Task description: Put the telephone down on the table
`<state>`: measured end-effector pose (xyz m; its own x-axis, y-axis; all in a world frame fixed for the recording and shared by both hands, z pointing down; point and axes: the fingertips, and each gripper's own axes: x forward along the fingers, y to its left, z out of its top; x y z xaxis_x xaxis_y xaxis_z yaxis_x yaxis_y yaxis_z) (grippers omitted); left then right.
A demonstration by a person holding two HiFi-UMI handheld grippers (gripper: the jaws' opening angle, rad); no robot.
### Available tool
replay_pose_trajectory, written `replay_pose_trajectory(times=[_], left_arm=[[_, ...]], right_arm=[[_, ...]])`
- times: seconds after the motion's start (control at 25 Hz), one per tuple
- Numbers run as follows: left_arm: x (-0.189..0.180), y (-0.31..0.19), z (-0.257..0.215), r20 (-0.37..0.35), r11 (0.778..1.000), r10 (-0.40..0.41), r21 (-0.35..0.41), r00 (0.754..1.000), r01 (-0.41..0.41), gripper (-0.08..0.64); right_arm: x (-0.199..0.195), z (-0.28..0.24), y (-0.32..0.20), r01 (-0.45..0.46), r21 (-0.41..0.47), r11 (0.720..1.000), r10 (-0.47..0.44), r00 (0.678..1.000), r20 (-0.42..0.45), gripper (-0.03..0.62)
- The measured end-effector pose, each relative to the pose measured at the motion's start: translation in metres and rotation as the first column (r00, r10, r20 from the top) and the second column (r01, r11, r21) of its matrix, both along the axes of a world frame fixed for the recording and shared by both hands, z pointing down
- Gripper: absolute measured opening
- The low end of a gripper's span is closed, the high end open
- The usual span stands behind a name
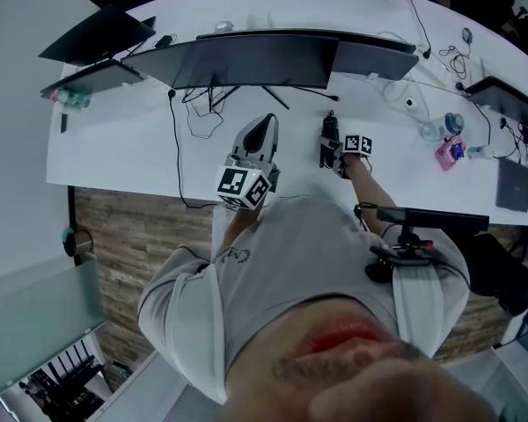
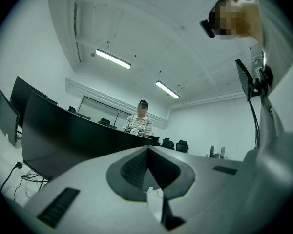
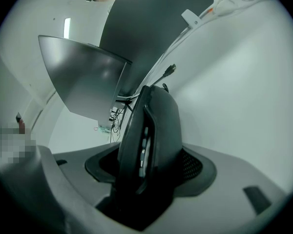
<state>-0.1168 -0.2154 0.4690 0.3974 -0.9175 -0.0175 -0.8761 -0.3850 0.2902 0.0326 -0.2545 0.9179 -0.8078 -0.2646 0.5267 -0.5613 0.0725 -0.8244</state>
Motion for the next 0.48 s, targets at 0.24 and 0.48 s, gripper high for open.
replay_pose_trajectory(times=[0.24, 0.48], left_arm=[[0.0004, -0.0021, 0.0010, -0.003, 1.000, 0.000, -0.001, 1.000, 0.000, 0.002], [0.0060, -0.0037, 0.0041, -0.012, 1.000, 0.012, -0.009, 1.000, -0.012, 0.002]], right_arm=[[-0.0018, 0.0014, -0.0041, -0.006, -0.014, 1.000, 0.006, 1.000, 0.005, 0.305], [-0.0018, 0.0010, -0.0049, -0.053, -0.037, 0.998, 0.054, 0.998, 0.029, 0.305]])
